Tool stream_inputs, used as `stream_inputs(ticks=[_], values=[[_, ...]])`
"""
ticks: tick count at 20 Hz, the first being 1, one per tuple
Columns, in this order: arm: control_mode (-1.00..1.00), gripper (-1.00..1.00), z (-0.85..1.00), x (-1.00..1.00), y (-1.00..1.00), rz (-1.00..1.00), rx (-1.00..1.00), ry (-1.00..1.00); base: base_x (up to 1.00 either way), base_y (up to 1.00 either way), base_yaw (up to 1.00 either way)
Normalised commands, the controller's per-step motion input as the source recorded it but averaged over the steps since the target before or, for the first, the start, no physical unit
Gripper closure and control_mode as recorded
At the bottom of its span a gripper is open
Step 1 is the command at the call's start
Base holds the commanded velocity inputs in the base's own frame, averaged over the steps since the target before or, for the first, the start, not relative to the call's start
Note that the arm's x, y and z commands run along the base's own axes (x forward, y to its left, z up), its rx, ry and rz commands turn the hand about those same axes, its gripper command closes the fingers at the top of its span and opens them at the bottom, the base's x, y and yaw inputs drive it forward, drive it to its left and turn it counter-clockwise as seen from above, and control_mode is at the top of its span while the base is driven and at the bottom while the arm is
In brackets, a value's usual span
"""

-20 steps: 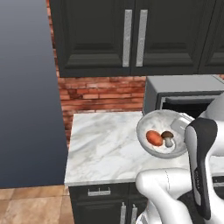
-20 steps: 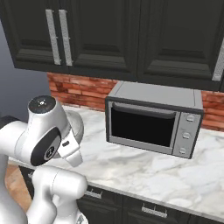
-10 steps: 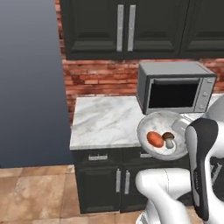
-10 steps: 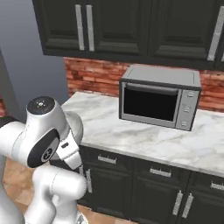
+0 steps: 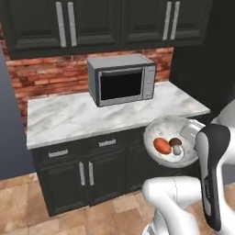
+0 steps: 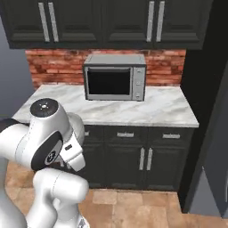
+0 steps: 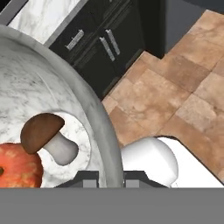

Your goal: Place the bowl with the mushroom and squash on the second highest shelf of the fridge. Place the bowl with the fish and chicken drumstick on the top shelf of the fridge.

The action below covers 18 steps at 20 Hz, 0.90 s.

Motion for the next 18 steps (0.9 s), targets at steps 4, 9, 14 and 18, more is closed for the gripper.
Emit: stream_inputs(ticks=[4,9,14,18], values=[[1.00,1.00,0.00,0.00,0.00,0.00,0.00,0.00,-0.32,-0.08,-0.81],[1.00,1.00,0.00,0.00,0.00,0.00,0.00,0.00,-0.34,-0.40,-0.73],[1.00,1.00,0.00,0.00,0.00,0.00,0.00,0.00,0.00,-1.00,-0.62],[1.00,1.00,0.00,0.00,0.00,0.00,0.00,0.00,0.28,-1.00,-0.49]])
